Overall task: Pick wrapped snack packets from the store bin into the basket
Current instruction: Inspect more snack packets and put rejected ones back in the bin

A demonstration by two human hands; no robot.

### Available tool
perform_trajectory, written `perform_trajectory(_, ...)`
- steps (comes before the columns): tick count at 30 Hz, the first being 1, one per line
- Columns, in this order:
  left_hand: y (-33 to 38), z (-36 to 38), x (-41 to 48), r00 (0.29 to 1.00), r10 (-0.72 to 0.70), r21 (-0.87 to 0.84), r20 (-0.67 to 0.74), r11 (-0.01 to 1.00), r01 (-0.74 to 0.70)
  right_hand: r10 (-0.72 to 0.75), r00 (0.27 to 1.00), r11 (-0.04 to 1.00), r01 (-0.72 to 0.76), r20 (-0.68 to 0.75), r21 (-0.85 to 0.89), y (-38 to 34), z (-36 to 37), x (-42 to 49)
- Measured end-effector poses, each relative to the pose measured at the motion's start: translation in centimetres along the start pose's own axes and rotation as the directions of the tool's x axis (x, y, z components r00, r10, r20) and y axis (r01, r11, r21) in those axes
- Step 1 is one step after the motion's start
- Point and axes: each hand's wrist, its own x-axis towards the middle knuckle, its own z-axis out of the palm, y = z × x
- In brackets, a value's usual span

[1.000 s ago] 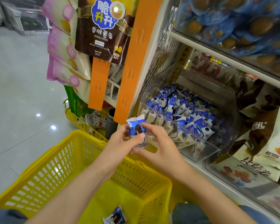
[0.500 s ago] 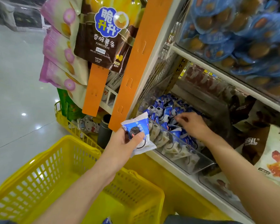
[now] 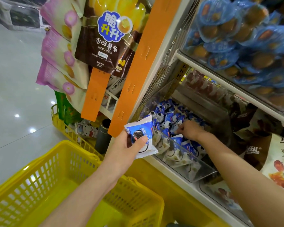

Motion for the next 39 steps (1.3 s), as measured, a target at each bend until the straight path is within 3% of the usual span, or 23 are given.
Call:
perform_trajectory(7, 0.0, -0.2, -0.2, 1.000, -0.021, -0.031, 0.006, 0.999, 0.022, 0.002, 0.994, 0.983, 0.018, -0.106, 0.185, 0.4, -0.1, -0.6)
perform_trajectory(10, 0.0, -0.3, -0.3, 0.999, -0.047, -0.060, 0.006, 0.997, 0.048, 0.012, 0.963, 0.975, 0.049, -0.270, 0.217, 0.3, -1.1, -1.6)
perform_trajectory(14, 0.0, -0.4, -0.3, 0.991, -0.132, -0.111, 0.031, 0.985, 0.135, -0.049, 0.760, 0.954, 0.228, -0.648, 0.196, -0.3, -3.0, -4.3)
perform_trajectory(16, 0.1, -0.4, -0.4, 0.985, -0.162, -0.162, 0.064, 0.972, 0.171, -0.063, 0.691, 0.884, 0.373, -0.720, 0.281, -1.1, -3.9, -6.2)
perform_trajectory(18, 0.2, -0.6, -0.6, 0.979, -0.164, -0.215, 0.123, 0.958, 0.187, -0.111, 0.755, 0.785, 0.465, -0.646, 0.409, -2.0, -4.3, -8.3)
perform_trajectory(20, 0.2, -0.6, -0.8, 0.967, -0.141, -0.264, 0.211, 0.945, 0.196, -0.282, 0.833, 0.737, 0.506, -0.476, 0.448, -3.1, -3.6, -10.4)
perform_trajectory(23, 0.4, -0.6, -1.2, 0.933, -0.114, -0.251, 0.340, 0.945, 0.207, -0.453, 0.856, 0.672, 0.512, -0.249, 0.534, -4.8, -1.6, -12.7)
perform_trajectory(25, 0.4, -0.5, -1.6, 0.927, -0.110, -0.186, 0.359, 0.965, 0.186, -0.492, 0.849, 0.652, 0.507, -0.194, 0.564, -5.5, -0.3, -13.3)
perform_trajectory(29, 0.2, -0.4, -2.1, 0.937, -0.122, -0.109, 0.328, 0.980, 0.166, -0.311, 0.891, 0.681, 0.451, -0.330, 0.576, -5.6, 0.8, -13.0)
perform_trajectory(31, 0.4, -0.5, -2.2, 0.936, -0.133, -0.066, 0.325, 0.984, 0.163, -0.272, 0.932, 0.706, 0.362, -0.239, 0.609, -5.3, 0.9, -12.7)
perform_trajectory(34, 0.9, -0.6, -2.3, 0.923, -0.156, 0.014, 0.353, 0.987, 0.161, -0.381, 0.924, 0.604, 0.216, 0.040, 0.767, -5.1, 1.1, -12.7)
perform_trajectory(36, 1.1, -0.5, -2.3, 0.913, -0.172, 0.051, 0.369, 0.985, 0.165, -0.390, 0.920, 0.585, 0.210, 0.045, 0.784, -4.9, 1.1, -12.5)
perform_trajectory(39, 1.0, -0.3, -2.1, 0.919, -0.189, 0.014, 0.347, 0.980, 0.197, -0.292, 0.953, 0.540, 0.230, -0.076, 0.809, -4.6, 0.9, -11.7)
